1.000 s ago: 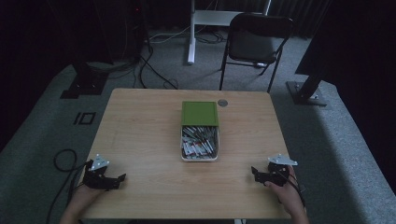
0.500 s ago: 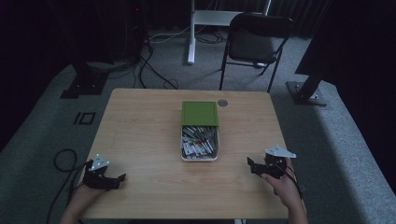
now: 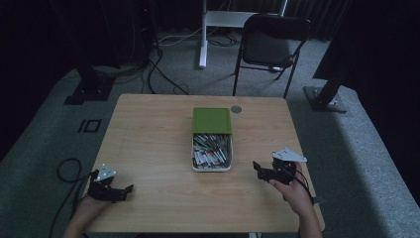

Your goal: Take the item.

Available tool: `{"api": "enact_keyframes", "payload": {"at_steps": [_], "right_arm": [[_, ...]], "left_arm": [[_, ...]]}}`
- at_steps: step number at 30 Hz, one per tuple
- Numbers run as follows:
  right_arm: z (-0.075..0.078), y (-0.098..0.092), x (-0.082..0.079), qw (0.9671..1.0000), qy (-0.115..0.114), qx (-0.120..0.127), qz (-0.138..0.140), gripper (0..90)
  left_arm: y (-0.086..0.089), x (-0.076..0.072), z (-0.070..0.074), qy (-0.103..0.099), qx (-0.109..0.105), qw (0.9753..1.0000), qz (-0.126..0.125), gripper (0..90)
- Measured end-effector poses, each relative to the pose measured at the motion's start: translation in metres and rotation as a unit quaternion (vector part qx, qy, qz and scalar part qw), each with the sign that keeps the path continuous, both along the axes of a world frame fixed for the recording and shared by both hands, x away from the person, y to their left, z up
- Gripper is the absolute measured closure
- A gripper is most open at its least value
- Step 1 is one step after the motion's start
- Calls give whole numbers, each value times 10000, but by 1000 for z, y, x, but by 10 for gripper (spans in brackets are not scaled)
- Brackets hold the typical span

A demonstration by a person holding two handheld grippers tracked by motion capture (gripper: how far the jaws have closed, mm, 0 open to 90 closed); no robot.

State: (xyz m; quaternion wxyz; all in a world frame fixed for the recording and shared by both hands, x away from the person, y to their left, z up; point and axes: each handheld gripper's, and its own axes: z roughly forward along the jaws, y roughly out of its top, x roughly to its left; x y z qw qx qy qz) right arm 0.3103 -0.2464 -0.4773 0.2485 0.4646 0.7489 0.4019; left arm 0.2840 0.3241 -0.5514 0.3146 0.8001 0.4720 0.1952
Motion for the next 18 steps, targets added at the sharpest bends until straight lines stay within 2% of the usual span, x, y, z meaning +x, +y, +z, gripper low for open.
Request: {"api": "enact_keyframes", "payload": {"at_steps": [5, 18], "right_arm": [[5, 11, 1, 9999, -71, 99, 115, 158], [21, 42, 1, 9984, -285, 92, 469, 158]], "left_arm": [[0, 0, 0, -1, -1, 10000, -1, 14], [0, 0, 0, 0, -2, 10000, 0, 14]]}}
